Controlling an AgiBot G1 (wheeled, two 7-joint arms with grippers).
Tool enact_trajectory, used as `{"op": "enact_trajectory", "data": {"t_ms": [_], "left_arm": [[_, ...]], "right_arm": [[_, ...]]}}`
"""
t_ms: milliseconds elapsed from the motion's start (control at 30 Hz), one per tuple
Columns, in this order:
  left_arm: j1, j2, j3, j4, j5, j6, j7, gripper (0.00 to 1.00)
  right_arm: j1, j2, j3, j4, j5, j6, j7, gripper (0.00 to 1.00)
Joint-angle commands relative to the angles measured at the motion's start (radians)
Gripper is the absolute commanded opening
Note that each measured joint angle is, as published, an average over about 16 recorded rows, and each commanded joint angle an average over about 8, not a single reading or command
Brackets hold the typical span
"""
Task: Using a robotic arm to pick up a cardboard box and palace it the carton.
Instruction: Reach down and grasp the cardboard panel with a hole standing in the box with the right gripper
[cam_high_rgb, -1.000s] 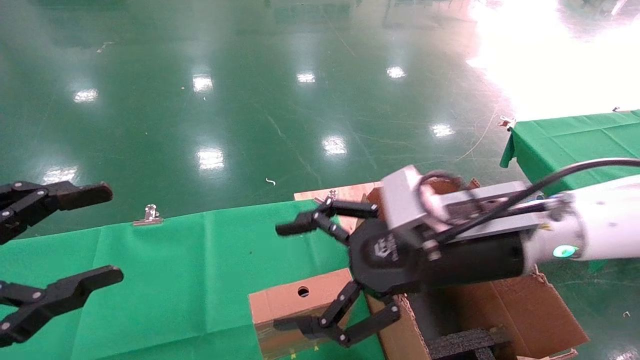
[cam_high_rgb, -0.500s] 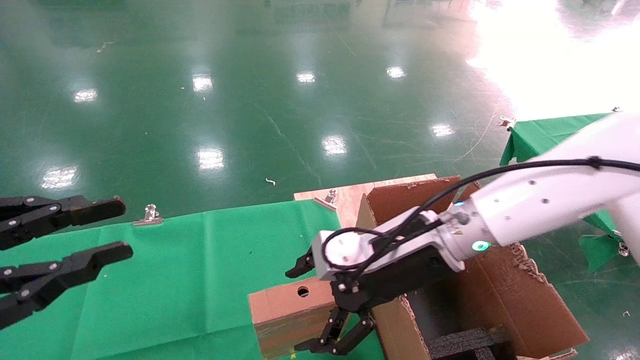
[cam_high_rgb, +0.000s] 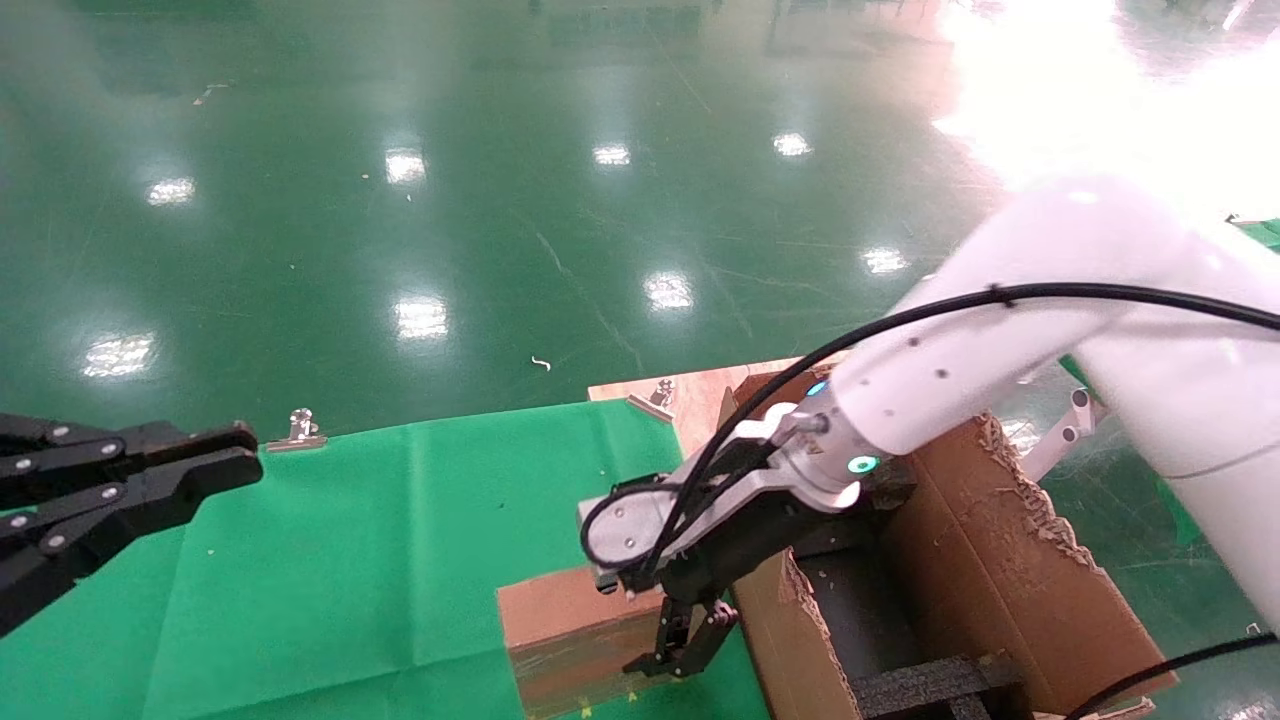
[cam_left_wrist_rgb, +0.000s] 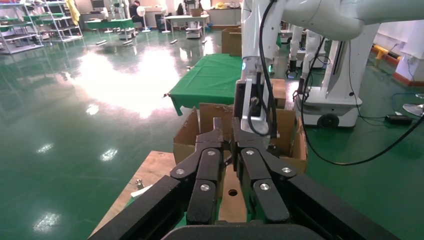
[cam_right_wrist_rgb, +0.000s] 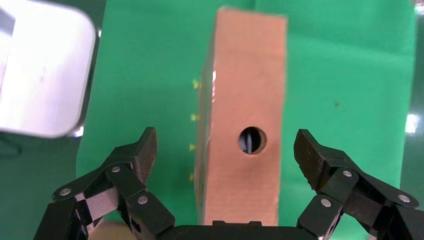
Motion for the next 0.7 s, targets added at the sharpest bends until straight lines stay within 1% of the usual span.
{"op": "enact_trajectory", "data": {"t_ms": [33,133,167,200,400,433,467,700], "left_arm": [[0.0,0.0,0.0,0.0,0.0,0.0,0.0,0.43],[0.0,0.0,0.0,0.0,0.0,0.0,0.0,0.8],[0.0,0.0,0.0,0.0,0.0,0.0,0.0,0.93],[0.0,0.0,0.0,0.0,0.0,0.0,0.0,1.0],[0.0,0.0,0.0,0.0,0.0,0.0,0.0,1.0],[0.0,0.0,0.0,0.0,0.0,0.0,0.0,1.0],[0.0,0.0,0.0,0.0,0.0,0.0,0.0,1.0],[0.0,0.0,0.0,0.0,0.0,0.0,0.0,1.0]], "right_arm": [[0.021,-0.022,-0.034,-0.006,-0.028,-0.003,-0.003,1.0],[0.037,-0.041,-0.067,-0.012,-0.042,0.002,-0.015,1.0],[0.04,-0.045,-0.073,-0.014,-0.045,0.004,-0.018,0.94],[0.043,-0.05,-0.081,-0.016,-0.049,0.006,-0.02,0.83],[0.054,-0.064,-0.101,-0.026,-0.061,0.014,-0.026,0.08],[0.055,-0.065,-0.102,-0.028,-0.061,0.014,-0.026,0.02],[0.054,-0.065,-0.102,-0.028,-0.06,0.015,-0.026,0.0],[0.051,-0.061,-0.096,-0.024,-0.055,0.014,-0.026,0.0]]}}
